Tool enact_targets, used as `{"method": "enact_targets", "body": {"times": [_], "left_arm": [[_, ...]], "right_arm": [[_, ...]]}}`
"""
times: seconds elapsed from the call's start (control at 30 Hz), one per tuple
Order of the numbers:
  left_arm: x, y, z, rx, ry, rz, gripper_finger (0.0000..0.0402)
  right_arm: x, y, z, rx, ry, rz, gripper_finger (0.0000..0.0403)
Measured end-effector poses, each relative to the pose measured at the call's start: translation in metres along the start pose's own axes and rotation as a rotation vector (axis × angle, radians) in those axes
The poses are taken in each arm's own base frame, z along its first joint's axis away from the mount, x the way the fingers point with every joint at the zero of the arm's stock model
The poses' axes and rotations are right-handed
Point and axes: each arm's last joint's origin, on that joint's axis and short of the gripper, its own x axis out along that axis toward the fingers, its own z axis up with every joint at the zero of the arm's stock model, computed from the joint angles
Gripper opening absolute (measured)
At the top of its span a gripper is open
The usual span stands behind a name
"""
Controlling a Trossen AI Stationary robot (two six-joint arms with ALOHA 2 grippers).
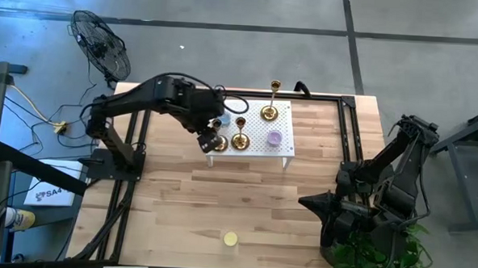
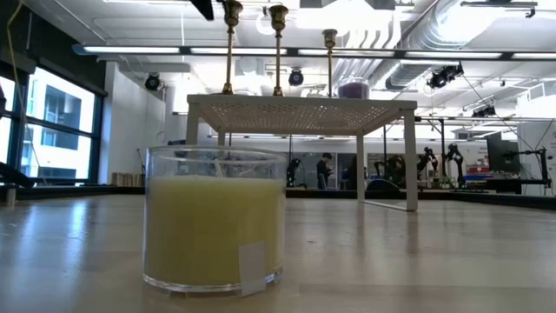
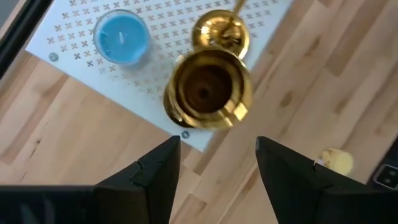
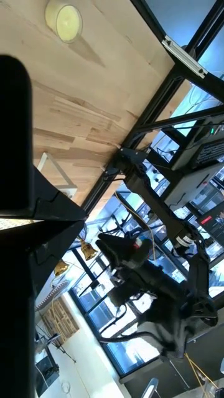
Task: Pick & Place candle stick holders
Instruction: Put the gold candle holder on the shelf, then put the yellow scented candle on the shelf
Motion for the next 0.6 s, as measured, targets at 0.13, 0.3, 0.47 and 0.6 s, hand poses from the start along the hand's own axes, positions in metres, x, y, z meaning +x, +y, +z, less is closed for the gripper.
{"method": "enact_targets", "body": {"times": [0.13, 0.3, 0.47, 0.6], "left_arm": [[-0.013, -0.006, -0.011, 0.009, -0.024, -0.03, 0.0204], [-0.031, -0.02, -0.031, 0.022, -0.044, -0.09, 0.0204], [-0.042, -0.044, -0.056, 0.049, -0.024, -0.161, 0.0204], [-0.05, -0.069, -0.082, 0.088, -0.008, -0.196, 0.0204]], "right_arm": [[0.0, 0.0, 0.0, -0.004, 0.001, 0.001, 0.0], [0.0, 0.0, -0.001, -0.005, 0.003, 0.001, 0.0], [0.0, 0.0, -0.001, 0.002, 0.003, 0.001, 0.0], [0.0, 0.0, -0.001, 0.008, 0.005, 0.002, 0.0]]}}
